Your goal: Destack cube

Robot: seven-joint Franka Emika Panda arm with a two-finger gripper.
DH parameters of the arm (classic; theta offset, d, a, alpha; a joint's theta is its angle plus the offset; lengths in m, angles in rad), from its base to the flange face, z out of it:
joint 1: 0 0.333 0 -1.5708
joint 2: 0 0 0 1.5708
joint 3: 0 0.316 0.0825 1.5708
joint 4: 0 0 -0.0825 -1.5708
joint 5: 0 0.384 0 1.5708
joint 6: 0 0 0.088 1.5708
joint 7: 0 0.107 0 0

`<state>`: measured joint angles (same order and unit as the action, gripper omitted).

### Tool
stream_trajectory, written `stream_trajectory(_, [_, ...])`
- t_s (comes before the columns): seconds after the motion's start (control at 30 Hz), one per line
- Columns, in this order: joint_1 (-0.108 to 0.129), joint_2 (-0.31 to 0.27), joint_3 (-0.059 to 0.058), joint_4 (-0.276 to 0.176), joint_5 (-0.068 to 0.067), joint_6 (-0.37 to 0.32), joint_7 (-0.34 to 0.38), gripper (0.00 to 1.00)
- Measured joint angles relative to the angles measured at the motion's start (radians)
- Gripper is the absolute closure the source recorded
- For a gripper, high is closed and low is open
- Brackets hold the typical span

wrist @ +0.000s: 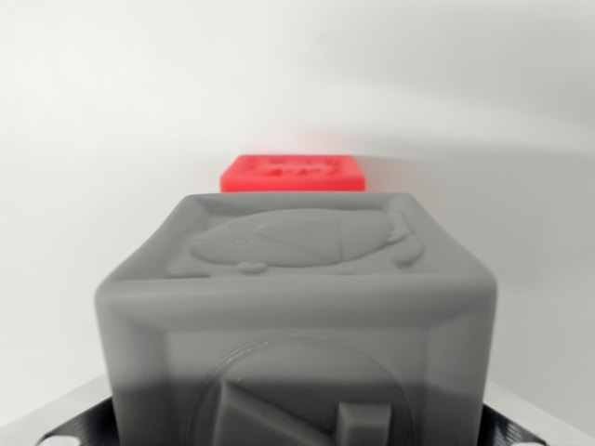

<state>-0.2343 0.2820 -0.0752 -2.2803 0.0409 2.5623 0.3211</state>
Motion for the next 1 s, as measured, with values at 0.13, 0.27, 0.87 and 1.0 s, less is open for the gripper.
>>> stream_trajectory(0.13, [0.000, -0.026, -0.001, 0.000, -0.004, -0.025, 0.002, 1.00])
stream_trajectory(0.27, [0.000, -0.049, -0.001, 0.000, -0.007, -0.049, 0.005, 1.00])
stream_trajectory(0.87, [0.021, -0.113, 0.002, -0.008, -0.016, -0.110, 0.044, 1.00])
stream_trajectory(1.0, [0.031, -0.115, 0.003, -0.018, -0.016, -0.104, 0.059, 1.00])
